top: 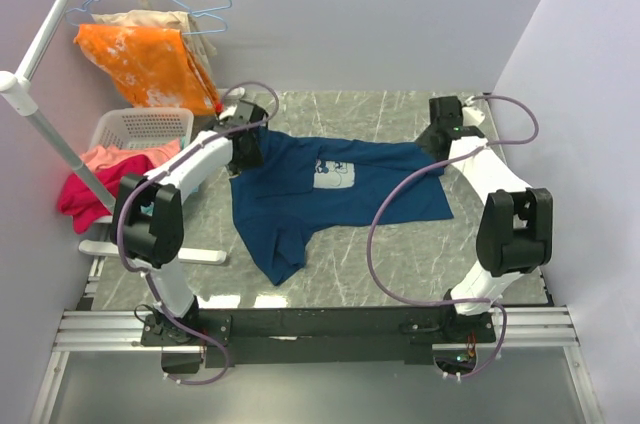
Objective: Fold and stack the t-shirts
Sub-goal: Flatten the tshirt out
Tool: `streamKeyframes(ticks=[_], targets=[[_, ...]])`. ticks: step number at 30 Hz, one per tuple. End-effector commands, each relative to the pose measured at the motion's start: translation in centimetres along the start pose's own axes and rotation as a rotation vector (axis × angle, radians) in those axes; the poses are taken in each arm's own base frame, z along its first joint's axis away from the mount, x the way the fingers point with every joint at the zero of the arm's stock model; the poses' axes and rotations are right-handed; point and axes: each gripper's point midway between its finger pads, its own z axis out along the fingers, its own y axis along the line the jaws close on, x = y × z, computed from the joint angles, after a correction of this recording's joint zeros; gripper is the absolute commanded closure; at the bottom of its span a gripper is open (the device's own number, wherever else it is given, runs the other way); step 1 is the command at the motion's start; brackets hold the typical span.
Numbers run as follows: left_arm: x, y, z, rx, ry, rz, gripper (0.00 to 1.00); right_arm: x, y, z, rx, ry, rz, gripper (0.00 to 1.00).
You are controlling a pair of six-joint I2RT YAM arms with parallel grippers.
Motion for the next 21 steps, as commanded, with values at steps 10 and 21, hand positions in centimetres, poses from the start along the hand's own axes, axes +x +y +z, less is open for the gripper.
streamKeyframes(ticks=[10,21], targets=[[6.3,-2.4,3.2,0.152,0.029,0.069,0.54,2.6,1.6,-1.8,-0.075,0.021,-0.057,0.40],[5.1,-2.7,5.3,0.104,-0.014,0.106,0.53,3.6,1.3,-1.6,-0.056,0.038,-0.092,0.40]])
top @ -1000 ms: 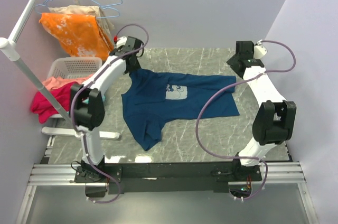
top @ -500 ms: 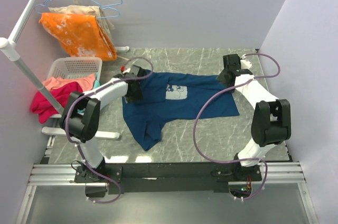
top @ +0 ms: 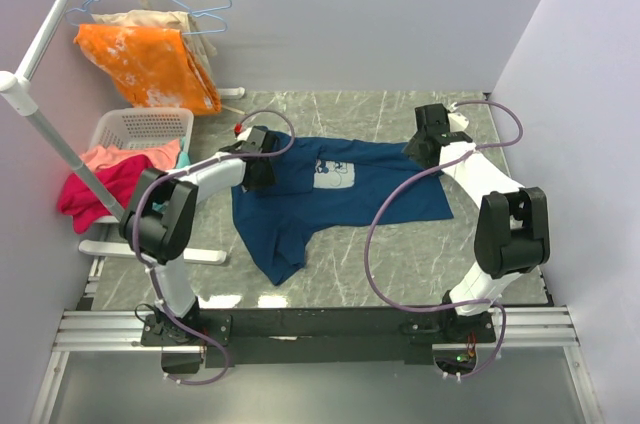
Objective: Fold and stack the t-shirts
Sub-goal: Flatten the tshirt out
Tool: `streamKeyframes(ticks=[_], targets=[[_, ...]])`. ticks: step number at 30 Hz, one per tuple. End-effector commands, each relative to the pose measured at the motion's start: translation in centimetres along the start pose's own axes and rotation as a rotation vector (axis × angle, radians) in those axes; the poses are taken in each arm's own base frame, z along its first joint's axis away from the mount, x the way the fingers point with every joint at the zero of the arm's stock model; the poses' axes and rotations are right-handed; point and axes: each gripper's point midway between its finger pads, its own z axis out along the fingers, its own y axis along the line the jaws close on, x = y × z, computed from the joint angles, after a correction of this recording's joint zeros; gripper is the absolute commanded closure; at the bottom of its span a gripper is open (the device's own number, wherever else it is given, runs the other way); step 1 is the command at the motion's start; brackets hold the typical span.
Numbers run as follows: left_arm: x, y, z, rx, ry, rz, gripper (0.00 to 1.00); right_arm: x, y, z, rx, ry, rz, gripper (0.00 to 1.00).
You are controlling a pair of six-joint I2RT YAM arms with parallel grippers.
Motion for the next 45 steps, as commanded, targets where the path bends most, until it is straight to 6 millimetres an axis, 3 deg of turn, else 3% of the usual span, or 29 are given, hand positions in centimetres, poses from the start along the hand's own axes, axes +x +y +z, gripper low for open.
streamKeyframes(ticks=[1,9,14,20,26,35,45], targets=[[-1.2,-0.5,0.9,-0.008,-0.031,0.008,0.52,-0.9,0.3,-1.1,-0.017,-0.039,-0.003,0.40],[-1.0,1.5,0.2,-0.081,-0.054,-0.009,0.50,-0.6,0.1,-0.9,-0.011,-0.029,-0.002,0.40],[-0.4,1.3,0.4,-0.072,-0.027,-0.021,0.50,-0.4,0.0,-0.6,-0.001,-0.022,-0.005,0.40],[1.3,0.8,0.5,-0.025,0.028,-0.044,0.62,-0.1,-0.1,-0.4,0.007,-0.014,-0.006,0.41],[0.7,1.0,-0.4,-0.036,0.013,-0.057,0.67,0.2,-0.3,-0.1,0.017,-0.003,-0.014,0.41],[-1.2,0.8,-2.1,-0.036,-0.041,-0.075,0.58,0.5,-0.5,0.0,0.019,0.001,-0.012,0.41],[0.7,0.9,-0.6,-0.040,0.019,-0.072,0.65,0.4,-0.7,0.0,0.032,-0.002,-0.015,0.41]])
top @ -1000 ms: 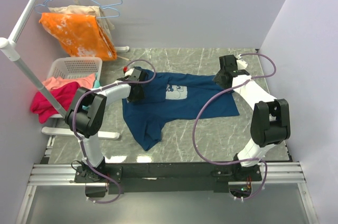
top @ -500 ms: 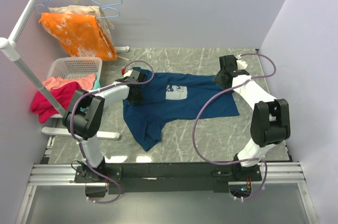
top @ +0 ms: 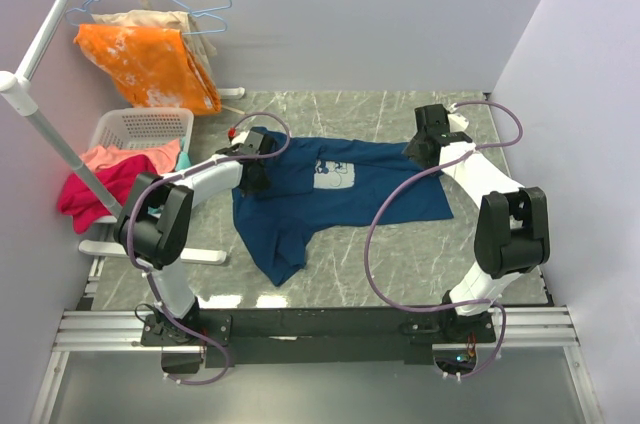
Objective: Fold and stack the t-shirts
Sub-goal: Flatten the tshirt out
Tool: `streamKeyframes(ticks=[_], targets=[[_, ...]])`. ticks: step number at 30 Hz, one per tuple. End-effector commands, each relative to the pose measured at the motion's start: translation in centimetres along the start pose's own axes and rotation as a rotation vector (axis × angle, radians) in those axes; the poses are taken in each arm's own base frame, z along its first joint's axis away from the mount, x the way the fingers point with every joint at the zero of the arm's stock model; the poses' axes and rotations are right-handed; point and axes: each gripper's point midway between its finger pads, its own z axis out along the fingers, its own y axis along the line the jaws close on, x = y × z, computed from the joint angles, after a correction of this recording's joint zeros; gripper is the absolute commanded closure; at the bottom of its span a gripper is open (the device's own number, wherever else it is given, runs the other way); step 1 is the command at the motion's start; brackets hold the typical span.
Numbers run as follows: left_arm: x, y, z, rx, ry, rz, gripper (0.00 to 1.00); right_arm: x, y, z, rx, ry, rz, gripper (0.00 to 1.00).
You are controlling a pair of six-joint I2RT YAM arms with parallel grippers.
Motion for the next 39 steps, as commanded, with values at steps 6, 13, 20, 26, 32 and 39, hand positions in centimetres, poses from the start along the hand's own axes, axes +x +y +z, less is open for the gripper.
streamKeyframes(ticks=[6,13,20,26,32,39], targets=[[0.0,-0.5,0.1,0.008,0.003,-0.023,0.65,0.3,-0.6,0.1,0.031,-0.005,-0.014,0.42],[0.9,-0.2,1.2,-0.007,0.025,-0.009,0.64,0.2,-0.6,-0.1,0.028,-0.008,-0.014,0.42],[0.6,-0.3,1.0,-0.005,0.018,-0.013,0.67,0.2,-0.6,-0.1,0.031,-0.009,-0.015,0.42],[-0.1,-0.4,0.3,-0.002,-0.004,-0.017,0.70,0.2,-0.7,-0.1,0.034,-0.008,-0.016,0.42],[-0.5,-0.5,-0.3,-0.006,-0.018,-0.025,0.70,0.3,-0.8,-0.2,0.032,-0.008,-0.014,0.42],[-0.7,-0.8,-0.3,-0.016,-0.024,-0.019,0.73,0.2,-0.9,-0.3,0.035,-0.009,-0.017,0.43]])
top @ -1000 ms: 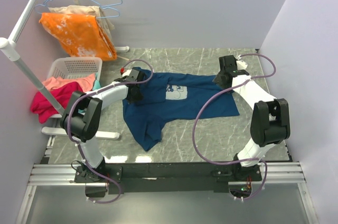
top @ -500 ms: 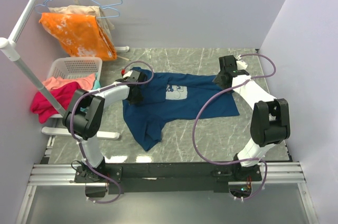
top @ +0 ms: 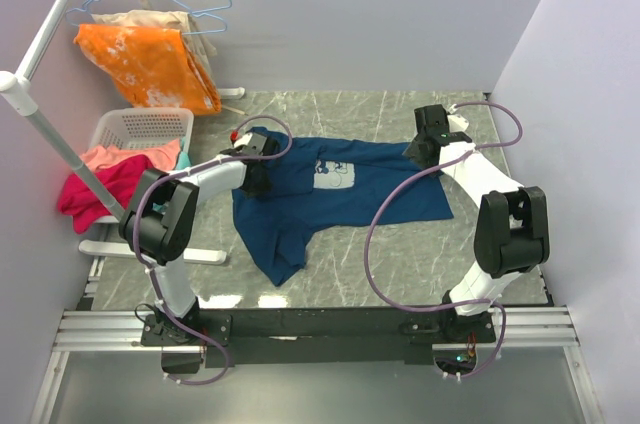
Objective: Fold and stack the t-shirts
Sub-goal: Flatten the tshirt out
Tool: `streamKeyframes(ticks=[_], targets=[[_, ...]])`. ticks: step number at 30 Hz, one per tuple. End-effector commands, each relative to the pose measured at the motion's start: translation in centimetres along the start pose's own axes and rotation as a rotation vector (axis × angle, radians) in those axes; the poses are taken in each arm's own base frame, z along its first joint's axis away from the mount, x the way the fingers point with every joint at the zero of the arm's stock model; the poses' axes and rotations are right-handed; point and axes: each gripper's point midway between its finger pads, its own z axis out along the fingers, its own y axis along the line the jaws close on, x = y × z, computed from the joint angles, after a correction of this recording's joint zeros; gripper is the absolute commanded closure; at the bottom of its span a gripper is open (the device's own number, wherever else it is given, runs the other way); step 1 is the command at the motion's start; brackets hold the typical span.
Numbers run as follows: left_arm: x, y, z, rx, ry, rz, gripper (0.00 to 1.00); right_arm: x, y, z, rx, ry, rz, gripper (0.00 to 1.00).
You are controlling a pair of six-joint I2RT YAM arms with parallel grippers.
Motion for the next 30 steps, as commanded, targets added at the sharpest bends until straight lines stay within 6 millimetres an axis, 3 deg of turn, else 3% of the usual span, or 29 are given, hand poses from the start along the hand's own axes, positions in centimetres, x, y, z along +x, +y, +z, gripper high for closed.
streamKeyframes(ticks=[1,7,13,17,20,24,30], targets=[[-1.5,-0.6,-1.4,-0.002,-0.045,-0.016,0.73,-0.1,-0.4,-0.4,0.016,-0.017,-0.011,0.43],[-1.9,-0.7,-1.7,-0.015,-0.065,-0.008,0.78,-0.1,-0.5,-0.3,0.018,-0.015,-0.010,0.43],[-1.8,-0.8,-1.8,-0.014,-0.061,-0.006,0.99,-0.1,-0.5,-0.3,0.024,-0.017,-0.013,0.43],[-2.6,-0.9,-2.7,-0.004,-0.087,-0.015,0.99,0.0,-0.5,-0.4,0.019,-0.016,-0.014,0.44],[-4.4,-0.9,-4.6,0.005,-0.141,-0.040,0.99,-0.6,-0.8,-0.3,0.020,-0.030,-0.006,0.42],[-7.5,-0.9,-8.5,0.035,-0.237,-0.084,0.99,-1.8,-1.8,0.2,0.045,-0.038,0.016,0.41],[-10.2,-0.2,-12.5,0.054,-0.335,-0.130,0.99,-3.9,-3.5,1.2,0.088,-0.050,0.060,0.38]])
